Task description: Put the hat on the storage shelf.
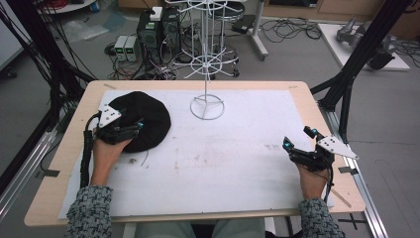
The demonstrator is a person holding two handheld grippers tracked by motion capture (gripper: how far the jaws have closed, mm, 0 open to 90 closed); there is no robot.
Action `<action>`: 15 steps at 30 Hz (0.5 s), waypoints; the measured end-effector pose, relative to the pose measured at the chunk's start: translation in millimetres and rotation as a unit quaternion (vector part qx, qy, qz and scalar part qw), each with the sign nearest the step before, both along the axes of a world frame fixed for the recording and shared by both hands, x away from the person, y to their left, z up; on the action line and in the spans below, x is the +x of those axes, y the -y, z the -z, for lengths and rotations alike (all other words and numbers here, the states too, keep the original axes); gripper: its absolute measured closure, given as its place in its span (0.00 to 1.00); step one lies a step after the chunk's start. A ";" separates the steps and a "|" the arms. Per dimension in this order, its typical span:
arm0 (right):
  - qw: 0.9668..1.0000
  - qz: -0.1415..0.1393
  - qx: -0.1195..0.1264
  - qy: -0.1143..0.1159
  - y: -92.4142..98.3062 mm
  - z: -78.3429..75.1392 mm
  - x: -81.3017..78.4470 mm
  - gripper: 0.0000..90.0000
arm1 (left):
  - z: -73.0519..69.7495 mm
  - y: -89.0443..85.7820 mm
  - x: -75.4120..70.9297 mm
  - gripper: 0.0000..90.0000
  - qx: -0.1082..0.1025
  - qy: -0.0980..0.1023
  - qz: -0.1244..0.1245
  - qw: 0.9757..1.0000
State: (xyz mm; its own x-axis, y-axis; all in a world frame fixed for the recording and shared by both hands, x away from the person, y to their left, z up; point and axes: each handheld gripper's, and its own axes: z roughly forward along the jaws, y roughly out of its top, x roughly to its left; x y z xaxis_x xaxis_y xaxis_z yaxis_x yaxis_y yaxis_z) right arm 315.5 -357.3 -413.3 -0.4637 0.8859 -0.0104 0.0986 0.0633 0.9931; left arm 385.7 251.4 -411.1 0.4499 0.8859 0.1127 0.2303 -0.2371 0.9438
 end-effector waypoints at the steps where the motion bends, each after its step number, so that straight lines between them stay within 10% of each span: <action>1: 1.000 0.000 0.001 -0.001 0.0 0.0 -0.1 0.12 | 1.1 0.4 0.7 0.30 0.003 -0.003 -0.001 1.000; 6: 1.000 0.000 0.000 -0.002 0.0 0.1 -0.1 0.12 | 4.0 1.1 2.9 0.36 0.009 -0.013 -0.009 1.000; 15: 1.000 0.001 -0.001 -0.002 -0.2 0.0 -0.3 0.12 | 3.0 4.6 0.8 0.75 0.037 -0.003 -0.008 0.999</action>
